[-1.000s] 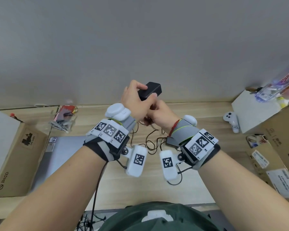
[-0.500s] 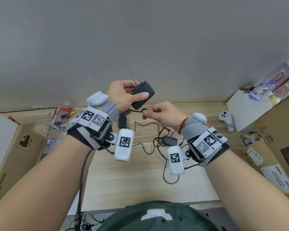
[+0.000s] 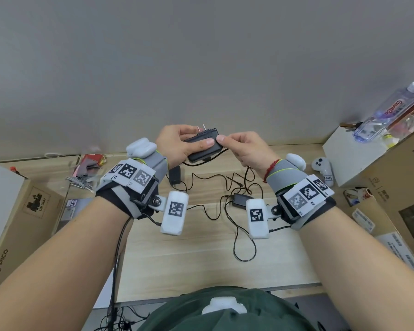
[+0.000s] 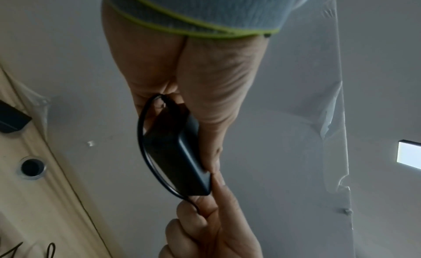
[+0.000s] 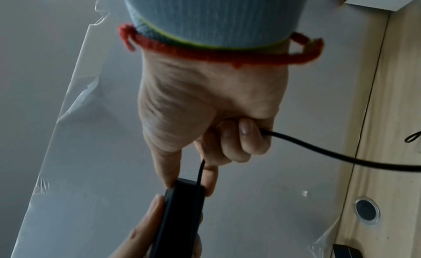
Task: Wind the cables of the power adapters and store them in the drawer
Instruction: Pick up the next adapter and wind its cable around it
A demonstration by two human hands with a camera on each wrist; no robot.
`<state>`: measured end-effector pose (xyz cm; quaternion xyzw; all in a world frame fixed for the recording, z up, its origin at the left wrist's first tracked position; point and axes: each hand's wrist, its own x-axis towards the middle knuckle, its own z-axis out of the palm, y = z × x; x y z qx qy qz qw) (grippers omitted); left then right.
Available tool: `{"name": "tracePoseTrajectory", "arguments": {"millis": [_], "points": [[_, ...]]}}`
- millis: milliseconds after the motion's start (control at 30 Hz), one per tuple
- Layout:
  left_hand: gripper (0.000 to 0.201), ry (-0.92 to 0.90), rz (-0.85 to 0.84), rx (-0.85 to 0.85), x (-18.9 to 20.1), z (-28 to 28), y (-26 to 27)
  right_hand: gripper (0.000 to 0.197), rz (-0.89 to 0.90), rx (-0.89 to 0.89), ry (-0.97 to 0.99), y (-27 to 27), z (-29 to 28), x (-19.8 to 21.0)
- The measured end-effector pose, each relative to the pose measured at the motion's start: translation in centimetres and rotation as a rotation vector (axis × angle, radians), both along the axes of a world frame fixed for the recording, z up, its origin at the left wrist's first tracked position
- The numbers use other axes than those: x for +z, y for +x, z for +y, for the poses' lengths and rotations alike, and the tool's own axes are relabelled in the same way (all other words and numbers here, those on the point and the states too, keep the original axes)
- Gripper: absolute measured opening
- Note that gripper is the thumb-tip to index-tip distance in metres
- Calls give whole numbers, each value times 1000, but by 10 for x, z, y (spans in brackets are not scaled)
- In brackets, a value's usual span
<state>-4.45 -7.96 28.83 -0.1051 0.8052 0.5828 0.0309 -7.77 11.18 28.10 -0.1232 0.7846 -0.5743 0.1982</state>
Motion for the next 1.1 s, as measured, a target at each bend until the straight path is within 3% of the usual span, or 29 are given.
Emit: {"name": "tracePoseTrajectory", "arguments": {"millis": [67,100,233,567,833,1100], "points": [[36,-59,-52,-28,-1,3,3,50,0,-47,-7,0,-2,-1],[43,-55,-93,-44,-3,4,4,49,6,-69,-15,0,-2,-1],[49,181,-229,-48,-2,12,9,32,31,-81,-14,1,-3,3],[29,289,-78,111,5,6,1,24,25,26,-3,10,-5,15],[32,176,12,144,5,-8,-2,25,92,67,55,5,-3,-1],[35,-46,-21,26,-4,-12,1,19,159,71,78,-7,6,20]]}}
